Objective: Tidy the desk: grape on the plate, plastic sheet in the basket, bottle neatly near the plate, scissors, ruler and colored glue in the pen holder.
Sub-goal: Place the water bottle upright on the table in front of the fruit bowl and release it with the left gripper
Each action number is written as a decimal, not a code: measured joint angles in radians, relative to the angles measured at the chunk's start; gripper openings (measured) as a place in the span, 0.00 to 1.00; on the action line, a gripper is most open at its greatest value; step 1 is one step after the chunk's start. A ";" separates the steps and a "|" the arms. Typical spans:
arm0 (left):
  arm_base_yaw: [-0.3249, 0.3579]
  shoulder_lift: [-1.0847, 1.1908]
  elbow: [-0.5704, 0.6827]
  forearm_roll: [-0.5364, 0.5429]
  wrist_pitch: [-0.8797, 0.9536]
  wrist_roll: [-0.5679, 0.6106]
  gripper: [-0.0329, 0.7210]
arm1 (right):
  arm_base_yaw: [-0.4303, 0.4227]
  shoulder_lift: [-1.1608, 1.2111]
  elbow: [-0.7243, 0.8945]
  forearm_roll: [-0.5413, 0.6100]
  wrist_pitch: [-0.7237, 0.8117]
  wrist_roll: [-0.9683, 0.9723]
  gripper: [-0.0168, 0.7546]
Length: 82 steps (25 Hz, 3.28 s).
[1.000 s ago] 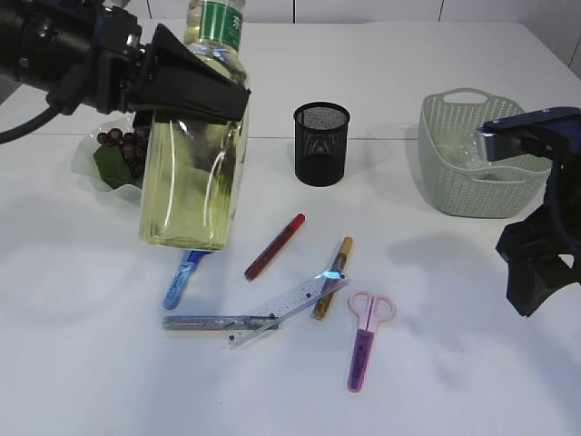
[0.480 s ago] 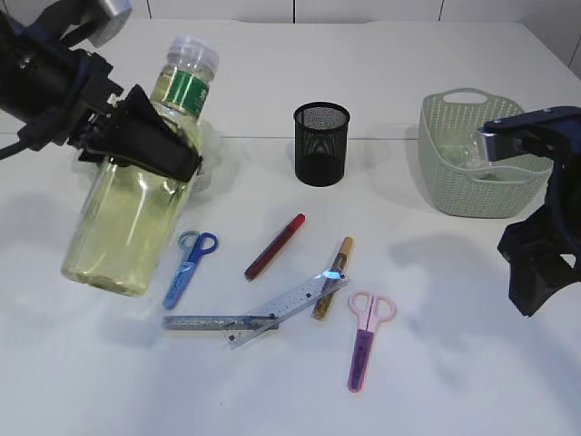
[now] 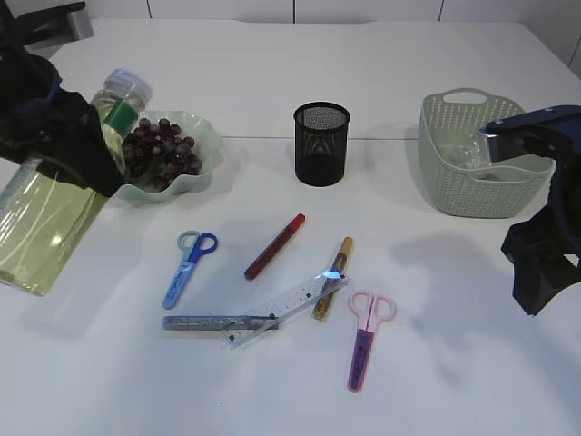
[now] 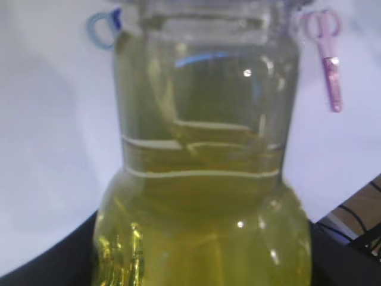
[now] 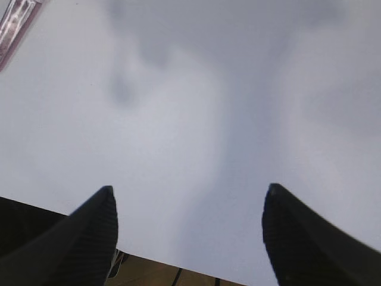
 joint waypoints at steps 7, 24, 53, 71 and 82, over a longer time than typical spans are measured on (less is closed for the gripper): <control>0.000 0.000 0.000 0.256 0.002 -0.218 0.63 | 0.000 0.000 0.000 -0.002 0.000 0.000 0.78; 0.001 0.000 0.000 0.565 0.004 -0.442 0.63 | 0.000 0.000 0.000 -0.002 0.000 0.000 0.78; 0.005 -0.387 0.729 0.569 -1.224 -0.597 0.63 | 0.000 -0.002 0.000 -0.020 -0.037 0.014 0.76; 0.005 -0.225 0.808 0.501 -1.743 -0.501 0.64 | 0.000 -0.225 0.232 -0.262 -0.574 0.227 0.75; 0.005 -0.022 0.808 0.432 -2.025 -0.465 0.64 | 0.000 -0.318 0.377 -0.385 -0.904 0.275 0.75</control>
